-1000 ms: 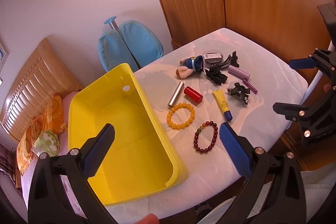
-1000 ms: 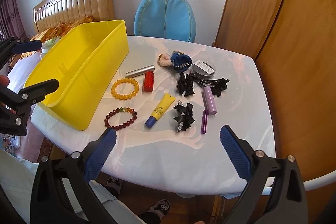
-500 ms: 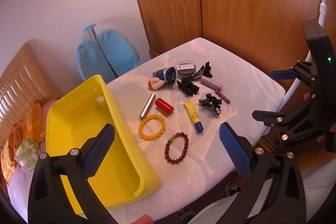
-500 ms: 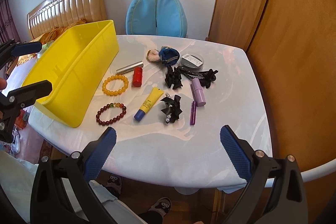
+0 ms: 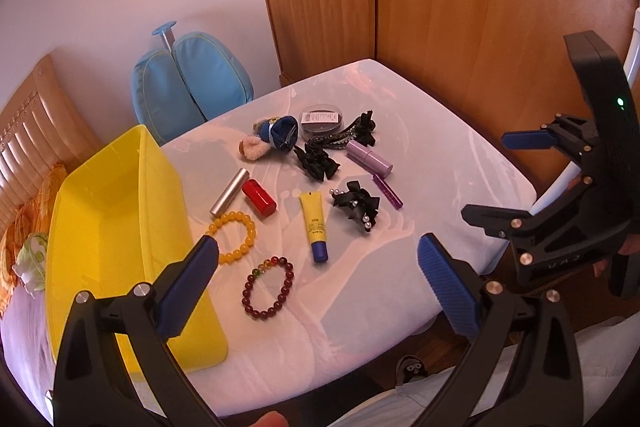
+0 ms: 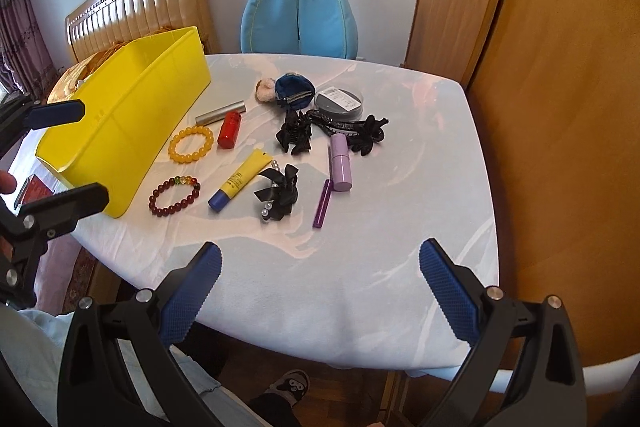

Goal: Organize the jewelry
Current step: 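Reach the right gripper to the pink lipstick tube and close on it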

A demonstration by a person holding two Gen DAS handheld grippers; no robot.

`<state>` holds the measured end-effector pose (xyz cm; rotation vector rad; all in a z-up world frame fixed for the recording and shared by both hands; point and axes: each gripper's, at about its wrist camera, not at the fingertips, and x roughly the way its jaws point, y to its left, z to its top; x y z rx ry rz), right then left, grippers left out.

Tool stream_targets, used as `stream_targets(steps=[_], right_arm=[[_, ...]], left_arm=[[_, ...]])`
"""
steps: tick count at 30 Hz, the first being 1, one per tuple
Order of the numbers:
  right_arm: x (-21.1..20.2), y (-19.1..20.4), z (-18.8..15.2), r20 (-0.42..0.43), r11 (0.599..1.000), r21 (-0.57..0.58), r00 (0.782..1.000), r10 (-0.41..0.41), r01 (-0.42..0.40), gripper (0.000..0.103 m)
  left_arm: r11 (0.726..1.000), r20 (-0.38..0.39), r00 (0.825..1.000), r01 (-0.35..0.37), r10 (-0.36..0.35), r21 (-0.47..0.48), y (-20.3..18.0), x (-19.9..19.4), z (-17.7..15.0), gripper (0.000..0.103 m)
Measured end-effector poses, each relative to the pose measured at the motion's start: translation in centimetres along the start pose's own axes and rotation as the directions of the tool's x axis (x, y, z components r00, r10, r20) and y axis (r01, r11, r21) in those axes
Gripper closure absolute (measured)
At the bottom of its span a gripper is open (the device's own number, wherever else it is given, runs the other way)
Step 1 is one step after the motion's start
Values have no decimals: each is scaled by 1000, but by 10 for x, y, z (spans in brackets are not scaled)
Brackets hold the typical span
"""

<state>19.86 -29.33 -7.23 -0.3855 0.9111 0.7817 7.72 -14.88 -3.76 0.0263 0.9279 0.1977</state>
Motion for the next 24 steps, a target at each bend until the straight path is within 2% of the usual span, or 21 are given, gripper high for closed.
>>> stream_targets(steps=[3,6,11,17,19,23,24], right_arm=[[23,-9,6,-43,999,37,999,16,-14,3],[44,-14,16,-56,998,55,998,30,-27,3],[86,-15,41,-95,999,38,995,26,-22,4],[136,-17,69,-110,1000,25,994,1,2,4],[149,-21,74,-124,999,24,992,-25,29,4],[165,-29,80,-138,999,37,990,1,4,4],[167,-29,81,-136,1000,30,991,10,-6,12]], left_arm=[[1000,-28,1000,5,-4,30,-1,17,2,6],[999,-22,1000,7,-7,38,10,40,12,6],[1000,-59,998,-31,31,-5,38,85,31,6],[999,-113,993,-27,23,-38,55,129,40,6],[998,-126,991,-50,45,-36,58,139,43,6],[997,-133,990,-44,35,-64,67,150,45,6],[997,-139,990,-37,27,-66,68,152,45,6]])
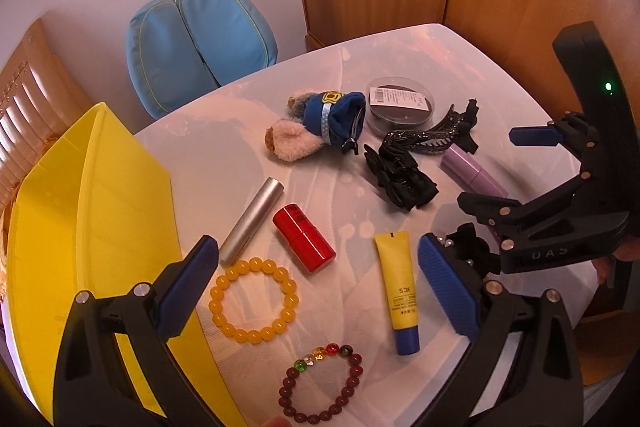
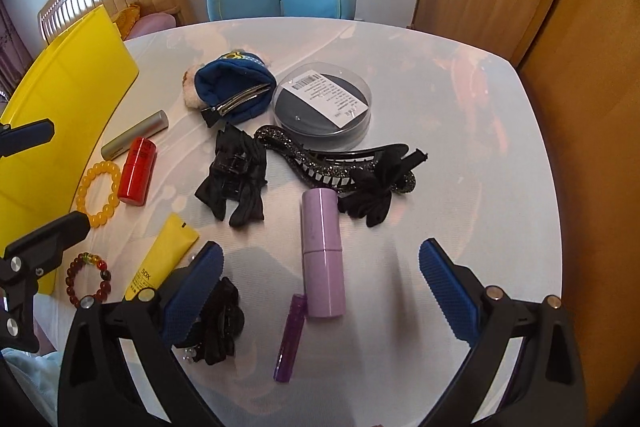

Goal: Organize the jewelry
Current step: 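Reach the right gripper to the pink lipstick tube and close on it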

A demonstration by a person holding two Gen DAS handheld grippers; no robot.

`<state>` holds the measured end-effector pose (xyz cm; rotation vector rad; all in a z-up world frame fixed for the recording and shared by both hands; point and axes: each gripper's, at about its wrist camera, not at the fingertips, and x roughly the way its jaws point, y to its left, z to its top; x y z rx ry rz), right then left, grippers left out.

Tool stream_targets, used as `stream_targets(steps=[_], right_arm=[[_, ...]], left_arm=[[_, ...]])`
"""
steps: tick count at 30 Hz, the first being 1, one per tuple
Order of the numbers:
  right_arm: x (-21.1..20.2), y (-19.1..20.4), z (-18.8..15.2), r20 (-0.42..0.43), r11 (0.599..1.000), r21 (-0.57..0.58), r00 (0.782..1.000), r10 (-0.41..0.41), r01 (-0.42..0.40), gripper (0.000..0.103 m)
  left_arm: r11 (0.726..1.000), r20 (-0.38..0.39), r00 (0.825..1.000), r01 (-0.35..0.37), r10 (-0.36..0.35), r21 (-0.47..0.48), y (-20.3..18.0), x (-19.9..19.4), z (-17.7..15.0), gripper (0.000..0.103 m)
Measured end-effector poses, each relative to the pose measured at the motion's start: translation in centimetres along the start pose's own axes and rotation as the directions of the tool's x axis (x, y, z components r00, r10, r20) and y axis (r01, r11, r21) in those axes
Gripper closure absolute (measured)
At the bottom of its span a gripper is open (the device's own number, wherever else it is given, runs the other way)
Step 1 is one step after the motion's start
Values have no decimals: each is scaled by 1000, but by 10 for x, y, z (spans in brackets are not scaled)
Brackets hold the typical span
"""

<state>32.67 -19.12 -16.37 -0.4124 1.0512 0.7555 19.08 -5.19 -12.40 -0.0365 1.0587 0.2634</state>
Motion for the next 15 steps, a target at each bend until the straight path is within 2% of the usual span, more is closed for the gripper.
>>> stream_targets(steps=[1,2,4,9,14,15], right_arm=[[1,1,1,0,1000,-8,1000,5,-5,37],[4,1,2,-9,1000,-13,1000,3,-3,47],[12,1,3,-37,1000,-15,999,2,-2,50],[20,5,1,-36,999,-43,999,23,-25,52],[22,9,-4,-32,998,-70,999,7,-10,70],[22,8,-4,-29,998,-69,1000,1,-3,79]], left_arm=[[1000,-8,1000,6,-6,1,1,2,0,6],[1000,-16,1000,10,-10,2,1,4,1,6],[1000,-16,1000,18,-18,3,1,6,3,6],[1000,-13,1000,24,-24,9,-1,8,5,6],[1000,-22,999,30,-30,-3,1,9,6,6],[1000,-21,999,29,-29,-4,1,9,6,6]])
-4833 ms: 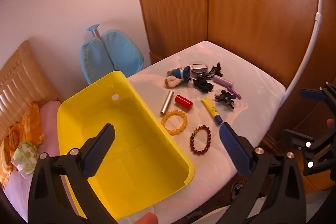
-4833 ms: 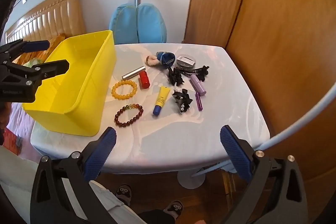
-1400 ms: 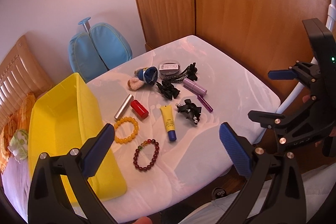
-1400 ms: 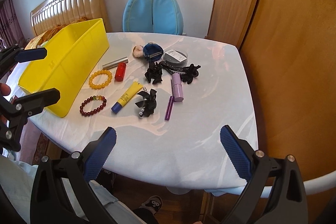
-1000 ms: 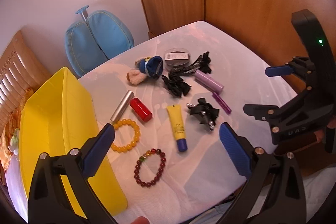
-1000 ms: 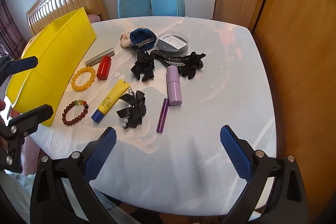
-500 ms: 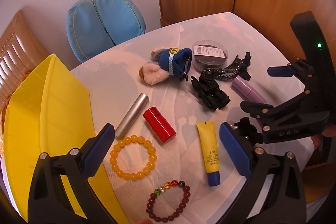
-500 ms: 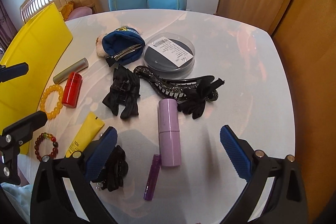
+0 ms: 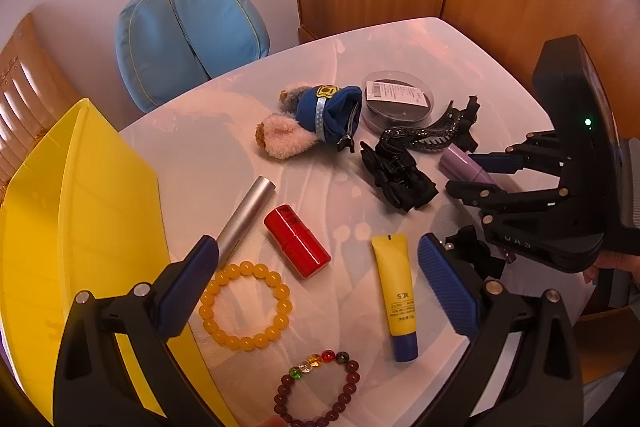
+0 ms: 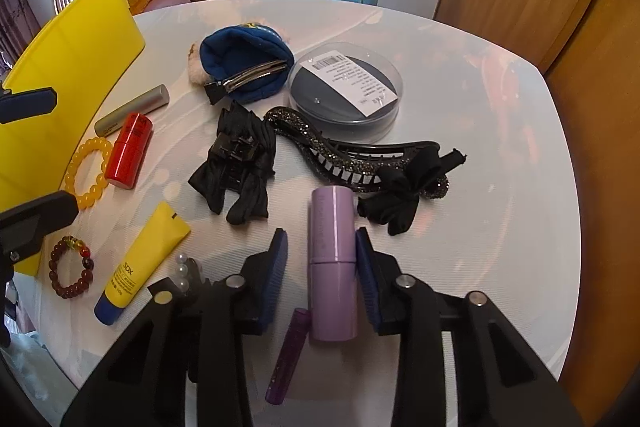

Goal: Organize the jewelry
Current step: 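Reach the right gripper to the pink lipstick tube and close on it, then carry the pink tube with the right gripper into the yellow bin and release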

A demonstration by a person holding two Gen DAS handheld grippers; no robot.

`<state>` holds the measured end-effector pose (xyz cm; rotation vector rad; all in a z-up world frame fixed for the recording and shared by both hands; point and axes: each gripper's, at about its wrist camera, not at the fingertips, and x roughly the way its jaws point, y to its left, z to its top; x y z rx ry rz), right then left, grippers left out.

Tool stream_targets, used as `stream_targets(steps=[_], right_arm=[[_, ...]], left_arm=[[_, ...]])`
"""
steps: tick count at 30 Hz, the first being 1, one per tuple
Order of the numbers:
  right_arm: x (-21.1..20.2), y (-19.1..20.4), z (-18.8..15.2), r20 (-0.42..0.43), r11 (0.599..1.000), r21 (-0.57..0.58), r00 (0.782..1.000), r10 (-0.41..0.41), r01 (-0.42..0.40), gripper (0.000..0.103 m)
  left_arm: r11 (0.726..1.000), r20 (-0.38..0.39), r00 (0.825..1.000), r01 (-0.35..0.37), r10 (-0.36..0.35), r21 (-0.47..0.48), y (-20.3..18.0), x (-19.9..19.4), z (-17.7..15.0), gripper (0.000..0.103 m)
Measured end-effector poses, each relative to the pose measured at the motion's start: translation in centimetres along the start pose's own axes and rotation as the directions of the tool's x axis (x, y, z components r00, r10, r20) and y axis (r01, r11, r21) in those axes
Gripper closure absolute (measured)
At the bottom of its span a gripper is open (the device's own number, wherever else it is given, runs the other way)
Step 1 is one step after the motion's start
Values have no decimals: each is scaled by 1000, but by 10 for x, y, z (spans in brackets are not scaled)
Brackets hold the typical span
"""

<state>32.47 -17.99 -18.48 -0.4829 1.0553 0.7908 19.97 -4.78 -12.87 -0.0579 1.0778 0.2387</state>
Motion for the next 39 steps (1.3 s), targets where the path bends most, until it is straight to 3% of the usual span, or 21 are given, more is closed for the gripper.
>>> stream_targets(steps=[5,11,17,21,30,39], right_arm=[[-10,-8,-3,24,999,40,1000,21,-22,79],[-52,-15,-10,97,996,75,995,30,-38,79],[-81,-10,-35,95,996,73,995,44,-51,79],[-110,-5,-58,125,995,68,990,68,-77,79],[-168,16,-91,208,994,-48,972,107,-99,79],[-192,75,-83,249,961,-197,938,240,-193,79]], left_arm=[[1000,14,1000,1,-1,1,-1,-5,0,6],[1000,49,999,2,-3,16,-10,-23,2,6],[1000,29,999,27,-28,15,-27,-44,-1,6],[1000,67,997,27,-28,13,-42,-70,-12,6],[995,137,987,-70,80,-71,-57,-131,-53,6],[959,158,963,-181,218,-219,-4,-201,-110,6]])
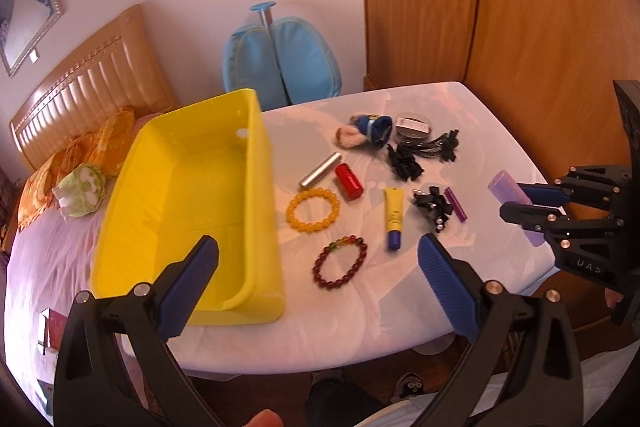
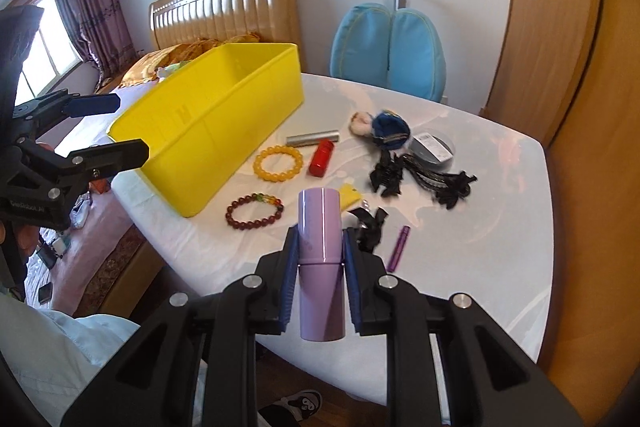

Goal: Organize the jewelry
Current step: 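Carry the pink tube with the right gripper into the yellow bin and release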

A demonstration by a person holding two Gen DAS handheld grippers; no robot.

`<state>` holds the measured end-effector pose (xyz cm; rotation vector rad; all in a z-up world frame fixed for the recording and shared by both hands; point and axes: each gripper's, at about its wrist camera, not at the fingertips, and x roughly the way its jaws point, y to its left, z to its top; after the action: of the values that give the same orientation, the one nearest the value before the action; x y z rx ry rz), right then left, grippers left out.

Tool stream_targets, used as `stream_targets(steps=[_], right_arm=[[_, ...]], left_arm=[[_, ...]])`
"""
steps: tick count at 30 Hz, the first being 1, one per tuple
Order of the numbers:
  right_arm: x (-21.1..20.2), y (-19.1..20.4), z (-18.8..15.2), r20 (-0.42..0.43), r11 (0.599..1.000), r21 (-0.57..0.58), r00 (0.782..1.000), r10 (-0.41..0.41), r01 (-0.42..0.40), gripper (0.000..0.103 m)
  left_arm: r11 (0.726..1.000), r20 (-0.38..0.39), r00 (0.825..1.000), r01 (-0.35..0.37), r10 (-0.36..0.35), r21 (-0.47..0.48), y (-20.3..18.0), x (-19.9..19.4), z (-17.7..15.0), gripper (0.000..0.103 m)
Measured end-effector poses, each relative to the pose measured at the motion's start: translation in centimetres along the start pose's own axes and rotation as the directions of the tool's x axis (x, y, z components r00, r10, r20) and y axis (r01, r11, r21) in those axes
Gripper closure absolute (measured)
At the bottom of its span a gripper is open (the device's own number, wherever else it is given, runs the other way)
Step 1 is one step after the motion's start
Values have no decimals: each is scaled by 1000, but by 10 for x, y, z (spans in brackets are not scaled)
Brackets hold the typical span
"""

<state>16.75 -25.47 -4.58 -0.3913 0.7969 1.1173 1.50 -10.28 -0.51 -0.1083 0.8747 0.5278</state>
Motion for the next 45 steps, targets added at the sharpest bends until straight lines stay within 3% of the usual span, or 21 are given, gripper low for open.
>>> stream_targets(steps=[5,11,18,23,28,33,37,39,40,42,45], right_arm=[[14,42,24,9,997,-75,1000,25,-24,79],[54,96,76,12,996,-70,998,57,-56,79],[129,181,153,-51,992,-96,996,76,-81,79],[199,216,192,-158,997,-36,985,64,-70,79],[273,233,203,-325,1000,-17,946,6,-12,79],[322,237,194,-517,1000,22,856,-3,16,79],[340,238,183,-597,998,31,802,-30,60,79],[344,238,180,-612,997,39,790,-32,70,74],[344,238,179,-615,996,40,788,-35,75,59],[342,238,180,-608,995,44,793,-44,88,47],[337,237,181,-596,994,54,802,-48,100,45]], left_arm=[[997,18,998,-51,52,-57,55,-1,-6,6],[997,54,997,-53,56,-57,137,11,-6,6],[998,27,998,-56,56,-24,250,48,12,6],[999,-51,999,6,-4,36,304,93,17,6],[991,-72,992,111,-106,70,325,115,12,6],[980,-82,980,187,-181,69,333,125,3,6],[972,-85,973,223,-216,74,336,128,-1,6],[969,-81,971,231,-224,84,337,128,-2,6],[969,-79,971,231,-224,85,337,128,-2,6],[970,-76,971,231,-225,80,339,128,-1,6],[970,-65,972,232,-228,71,341,125,0,6]])
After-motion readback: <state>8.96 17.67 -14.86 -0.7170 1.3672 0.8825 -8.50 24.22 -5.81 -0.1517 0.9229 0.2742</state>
